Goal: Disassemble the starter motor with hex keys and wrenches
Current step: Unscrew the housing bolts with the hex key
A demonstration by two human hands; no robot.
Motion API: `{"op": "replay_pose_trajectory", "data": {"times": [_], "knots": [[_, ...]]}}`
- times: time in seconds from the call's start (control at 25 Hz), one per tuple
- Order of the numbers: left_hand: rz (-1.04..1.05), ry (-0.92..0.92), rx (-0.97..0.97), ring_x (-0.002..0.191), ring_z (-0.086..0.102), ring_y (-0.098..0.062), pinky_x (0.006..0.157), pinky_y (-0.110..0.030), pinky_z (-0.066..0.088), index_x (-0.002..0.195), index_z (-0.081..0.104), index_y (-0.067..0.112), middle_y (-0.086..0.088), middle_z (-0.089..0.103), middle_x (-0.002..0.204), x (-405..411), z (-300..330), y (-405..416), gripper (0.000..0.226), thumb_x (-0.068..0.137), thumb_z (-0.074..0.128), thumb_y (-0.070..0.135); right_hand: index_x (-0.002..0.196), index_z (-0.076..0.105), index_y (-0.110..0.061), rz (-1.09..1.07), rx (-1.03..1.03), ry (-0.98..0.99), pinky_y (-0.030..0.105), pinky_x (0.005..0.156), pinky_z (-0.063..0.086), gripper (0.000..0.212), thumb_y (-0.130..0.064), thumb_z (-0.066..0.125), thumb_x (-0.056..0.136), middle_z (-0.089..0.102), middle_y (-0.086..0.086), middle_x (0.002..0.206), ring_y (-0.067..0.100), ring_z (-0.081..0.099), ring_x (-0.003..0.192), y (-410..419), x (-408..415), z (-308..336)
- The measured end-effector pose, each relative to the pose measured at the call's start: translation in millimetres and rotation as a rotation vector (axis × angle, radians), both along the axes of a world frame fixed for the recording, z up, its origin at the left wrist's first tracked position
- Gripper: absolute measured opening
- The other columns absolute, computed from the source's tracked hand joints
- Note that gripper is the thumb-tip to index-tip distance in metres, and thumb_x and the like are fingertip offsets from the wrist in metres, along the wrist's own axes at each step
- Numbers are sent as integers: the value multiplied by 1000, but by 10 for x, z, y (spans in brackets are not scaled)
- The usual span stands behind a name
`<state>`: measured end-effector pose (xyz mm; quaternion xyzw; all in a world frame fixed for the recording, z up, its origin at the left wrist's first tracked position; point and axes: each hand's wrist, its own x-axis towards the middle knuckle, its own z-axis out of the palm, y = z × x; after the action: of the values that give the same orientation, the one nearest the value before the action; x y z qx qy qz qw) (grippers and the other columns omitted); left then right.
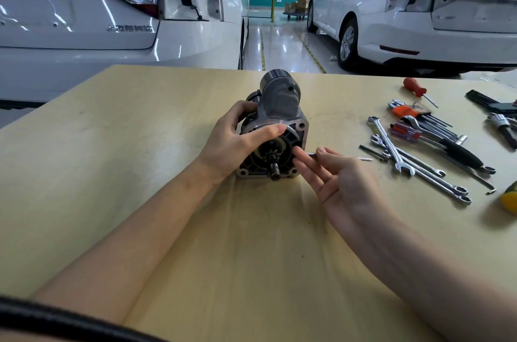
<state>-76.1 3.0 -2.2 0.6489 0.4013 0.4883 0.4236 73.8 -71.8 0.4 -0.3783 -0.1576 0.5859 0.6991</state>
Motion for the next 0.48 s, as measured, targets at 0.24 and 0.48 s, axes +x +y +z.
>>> {"op": "replay_pose_trajectory", "data": {"times": [0.24, 0.48], "knots": [[0, 8, 2, 101, 64, -10, 89, -25, 51, 106, 63, 19, 2, 68, 107, -9, 1, 7, 60, 57, 75, 51, 96, 51, 0, 2, 72, -134, 29, 63, 59, 9, 7, 53, 92, 66, 9, 68, 29, 74, 75, -1, 39, -11], [7, 31, 4, 102, 63, -9, 91, -28, 51, 106, 63, 20, 4, 68, 106, -25, -2, 7, 47, 67, 74, 42, 97, 54, -8, -37, 222, -590, 30, 65, 59, 9, -2, 59, 92, 64, 10, 78, 24, 73, 68, -9, 59, 44]]}}
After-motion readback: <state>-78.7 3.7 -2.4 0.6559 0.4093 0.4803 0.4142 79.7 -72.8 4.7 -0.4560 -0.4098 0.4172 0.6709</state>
